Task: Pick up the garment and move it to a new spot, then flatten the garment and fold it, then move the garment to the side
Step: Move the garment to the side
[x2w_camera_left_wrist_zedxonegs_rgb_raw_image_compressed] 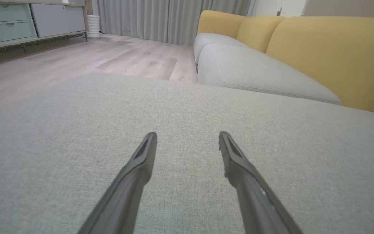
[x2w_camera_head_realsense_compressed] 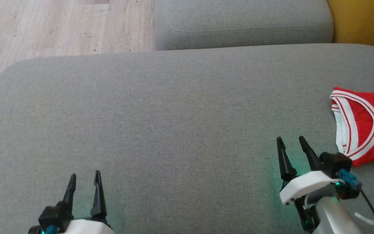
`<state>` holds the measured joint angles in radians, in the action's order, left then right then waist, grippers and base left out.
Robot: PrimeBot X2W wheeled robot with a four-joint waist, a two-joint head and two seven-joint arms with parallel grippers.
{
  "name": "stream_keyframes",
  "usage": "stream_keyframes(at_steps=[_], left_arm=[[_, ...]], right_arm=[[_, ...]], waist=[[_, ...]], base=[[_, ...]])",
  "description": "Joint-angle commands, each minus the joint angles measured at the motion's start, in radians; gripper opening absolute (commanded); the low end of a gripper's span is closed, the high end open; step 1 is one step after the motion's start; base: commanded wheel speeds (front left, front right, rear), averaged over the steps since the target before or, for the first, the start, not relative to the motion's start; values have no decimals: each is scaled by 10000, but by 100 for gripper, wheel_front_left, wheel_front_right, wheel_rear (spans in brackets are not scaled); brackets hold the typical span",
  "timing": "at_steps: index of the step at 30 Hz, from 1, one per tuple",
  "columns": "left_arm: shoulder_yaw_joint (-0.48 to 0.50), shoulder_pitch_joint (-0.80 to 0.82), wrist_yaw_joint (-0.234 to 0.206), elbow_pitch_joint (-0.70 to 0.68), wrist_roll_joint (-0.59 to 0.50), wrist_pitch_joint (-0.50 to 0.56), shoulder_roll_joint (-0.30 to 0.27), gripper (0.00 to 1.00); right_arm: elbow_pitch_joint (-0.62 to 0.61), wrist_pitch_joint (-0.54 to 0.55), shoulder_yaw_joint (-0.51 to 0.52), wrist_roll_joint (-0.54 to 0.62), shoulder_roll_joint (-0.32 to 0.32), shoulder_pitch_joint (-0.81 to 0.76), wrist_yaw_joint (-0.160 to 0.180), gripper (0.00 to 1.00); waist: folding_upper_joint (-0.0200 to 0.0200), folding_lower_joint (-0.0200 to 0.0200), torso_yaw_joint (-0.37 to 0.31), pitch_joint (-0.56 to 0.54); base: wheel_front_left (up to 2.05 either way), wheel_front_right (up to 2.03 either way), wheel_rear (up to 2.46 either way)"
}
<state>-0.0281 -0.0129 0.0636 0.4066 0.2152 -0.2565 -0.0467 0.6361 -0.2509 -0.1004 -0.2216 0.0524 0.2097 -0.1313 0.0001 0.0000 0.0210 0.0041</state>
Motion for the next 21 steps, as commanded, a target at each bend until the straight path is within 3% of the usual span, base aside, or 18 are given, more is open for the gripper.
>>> stream_keyframes(at_steps=[1, 2, 5, 21], left_arm=[[378, 159, 13, -293, 35, -53, -35, 100], [-9, -2, -9, 31, 12, 1, 2, 0], [-18, -73, -13, 428, 53, 37, 11, 0], [167, 93, 75, 173, 1841, 512, 5, 0]], right_arm=[[-257, -108, -288, -75, -22, 143, 6, 100], [35, 4, -10, -3, -6, -1, 0, 0], [372, 36, 9, -44, -34, -150, 0, 0], [-179, 502, 284, -1822, -33, -264, 1, 0]], waist=[[-1, 0, -10, -3], [-1, 0, -9, -5], [-1, 0, -13, -10], [-1, 0, -38, -10]], base=[[0, 0, 0], [0, 0, 0], [0, 0, 0], [0, 0, 0]])
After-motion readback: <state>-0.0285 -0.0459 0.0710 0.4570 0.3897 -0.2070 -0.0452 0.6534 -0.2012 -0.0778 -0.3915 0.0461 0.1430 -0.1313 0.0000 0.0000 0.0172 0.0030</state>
